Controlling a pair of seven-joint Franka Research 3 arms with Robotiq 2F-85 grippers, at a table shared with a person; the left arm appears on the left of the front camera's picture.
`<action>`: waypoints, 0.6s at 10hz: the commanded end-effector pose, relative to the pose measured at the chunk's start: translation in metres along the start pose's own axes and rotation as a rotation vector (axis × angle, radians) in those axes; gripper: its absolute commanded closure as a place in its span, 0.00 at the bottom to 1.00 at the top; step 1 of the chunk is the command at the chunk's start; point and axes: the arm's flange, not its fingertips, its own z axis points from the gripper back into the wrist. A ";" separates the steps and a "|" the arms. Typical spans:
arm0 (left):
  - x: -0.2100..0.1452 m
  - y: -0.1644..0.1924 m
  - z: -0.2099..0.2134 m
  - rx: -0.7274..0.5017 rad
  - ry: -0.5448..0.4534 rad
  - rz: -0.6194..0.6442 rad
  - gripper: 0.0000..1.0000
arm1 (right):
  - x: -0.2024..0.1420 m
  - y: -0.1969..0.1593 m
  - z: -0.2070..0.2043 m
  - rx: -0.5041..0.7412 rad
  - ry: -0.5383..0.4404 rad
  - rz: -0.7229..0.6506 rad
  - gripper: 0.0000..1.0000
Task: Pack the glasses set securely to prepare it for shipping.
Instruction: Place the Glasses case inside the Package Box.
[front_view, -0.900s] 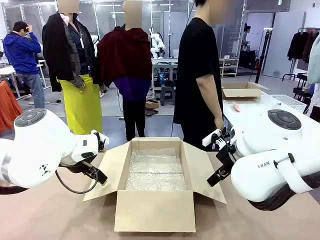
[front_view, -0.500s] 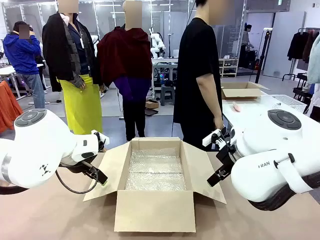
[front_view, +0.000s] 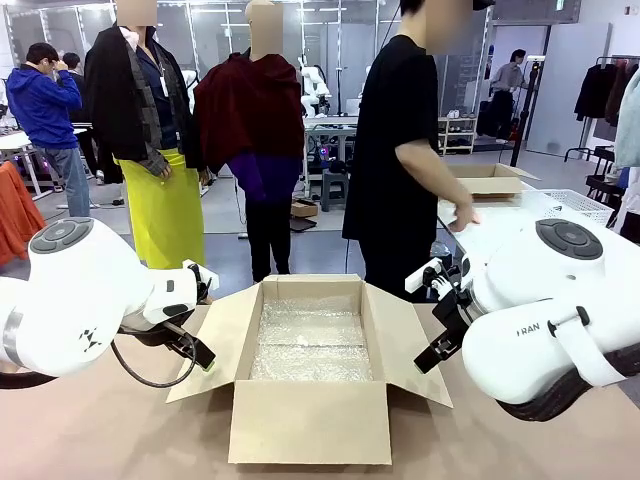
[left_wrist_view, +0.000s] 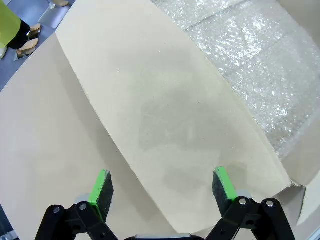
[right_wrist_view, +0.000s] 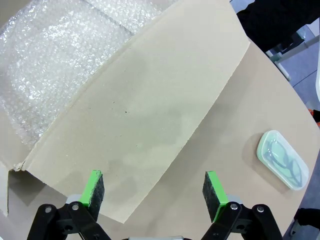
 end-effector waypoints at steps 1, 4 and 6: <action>0.000 0.001 0.000 0.000 0.000 0.002 0.00 | 0.000 0.001 0.000 0.001 0.000 -0.001 0.00; 0.004 0.015 0.041 -0.055 0.010 -0.035 0.00 | 0.002 -0.028 0.031 -0.003 0.048 0.140 0.00; -0.005 0.030 0.097 -0.241 0.054 -0.104 0.00 | 0.009 -0.075 0.062 0.076 0.165 0.408 0.00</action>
